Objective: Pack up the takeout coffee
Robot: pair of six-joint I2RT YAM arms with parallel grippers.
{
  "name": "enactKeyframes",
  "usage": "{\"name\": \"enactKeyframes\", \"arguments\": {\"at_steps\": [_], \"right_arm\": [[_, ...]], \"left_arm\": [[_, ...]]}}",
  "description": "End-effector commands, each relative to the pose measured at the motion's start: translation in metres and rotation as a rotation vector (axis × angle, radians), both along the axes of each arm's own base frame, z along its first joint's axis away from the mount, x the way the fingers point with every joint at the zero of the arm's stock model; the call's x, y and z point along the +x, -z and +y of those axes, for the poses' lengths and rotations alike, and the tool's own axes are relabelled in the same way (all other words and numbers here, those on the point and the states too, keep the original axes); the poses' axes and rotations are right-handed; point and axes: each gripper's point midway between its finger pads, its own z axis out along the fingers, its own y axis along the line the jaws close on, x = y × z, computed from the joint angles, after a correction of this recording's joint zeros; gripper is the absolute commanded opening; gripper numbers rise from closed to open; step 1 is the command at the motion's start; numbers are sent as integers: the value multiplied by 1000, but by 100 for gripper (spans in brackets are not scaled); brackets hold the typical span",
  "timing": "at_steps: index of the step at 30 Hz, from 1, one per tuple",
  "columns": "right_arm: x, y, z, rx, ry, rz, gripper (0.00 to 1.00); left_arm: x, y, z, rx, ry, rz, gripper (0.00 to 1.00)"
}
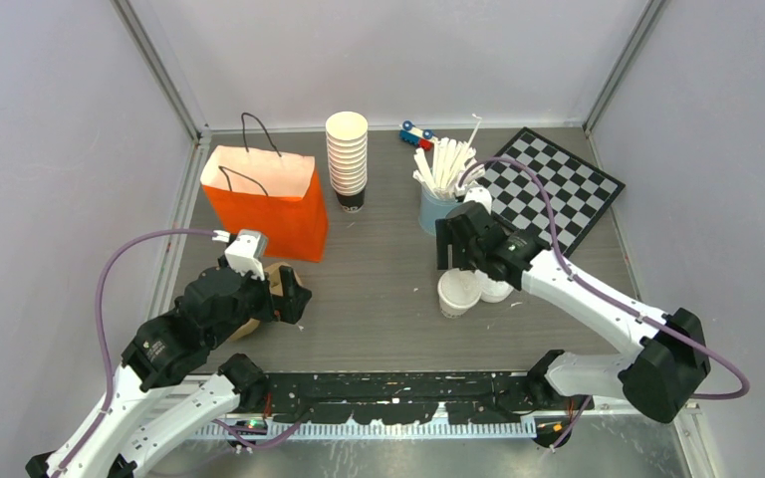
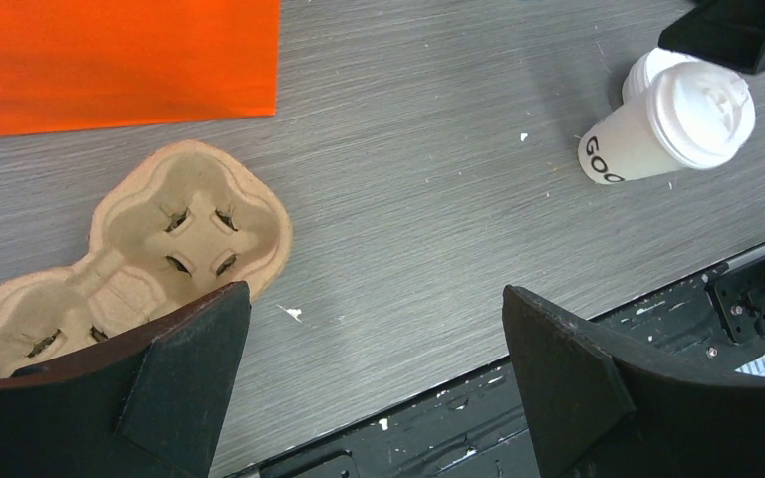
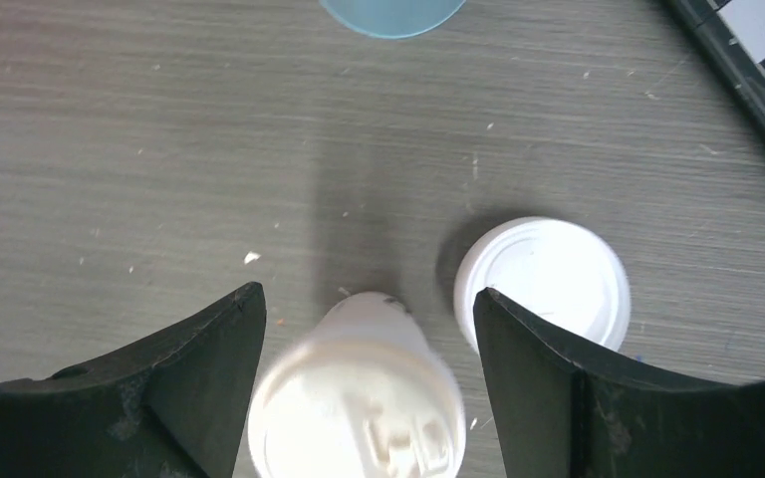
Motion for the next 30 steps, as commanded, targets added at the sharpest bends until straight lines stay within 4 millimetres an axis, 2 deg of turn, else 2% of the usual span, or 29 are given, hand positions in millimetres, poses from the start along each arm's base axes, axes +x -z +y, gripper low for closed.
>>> {"name": "enactKeyframes", "arguments": {"at_steps": [1, 5, 8, 11, 15, 19, 22, 25, 30], "right_arm": [[32, -17, 0, 36, -1, -55, 81], [48, -11, -5, 49, 22, -29, 80], [45, -12, 0, 69, -2, -15, 81], [40, -24, 2, 97, -18, -18, 84], [20, -37, 4, 134, -54, 31, 87], [-11, -46, 7, 173, -105, 42, 92], [-31, -44, 1, 118, -102, 48, 93], [-45, -39, 4, 97, -119, 66, 93], [-55, -32, 2, 20, -110, 57, 93]], "left_arm": [[4, -2, -1, 2, -3, -17, 100], [4, -2, -1, 4, -3, -14, 100], [3, -2, 0, 3, -5, -18, 100], [4, -2, -1, 5, -3, -18, 100], [4, 0, -2, 13, 0, -8, 100], [4, -1, -1, 10, 0, -13, 100], [4, -2, -1, 7, -1, -17, 100], [4, -1, -2, 8, 2, -15, 100], [4, -1, -1, 9, 2, -12, 100]]}}
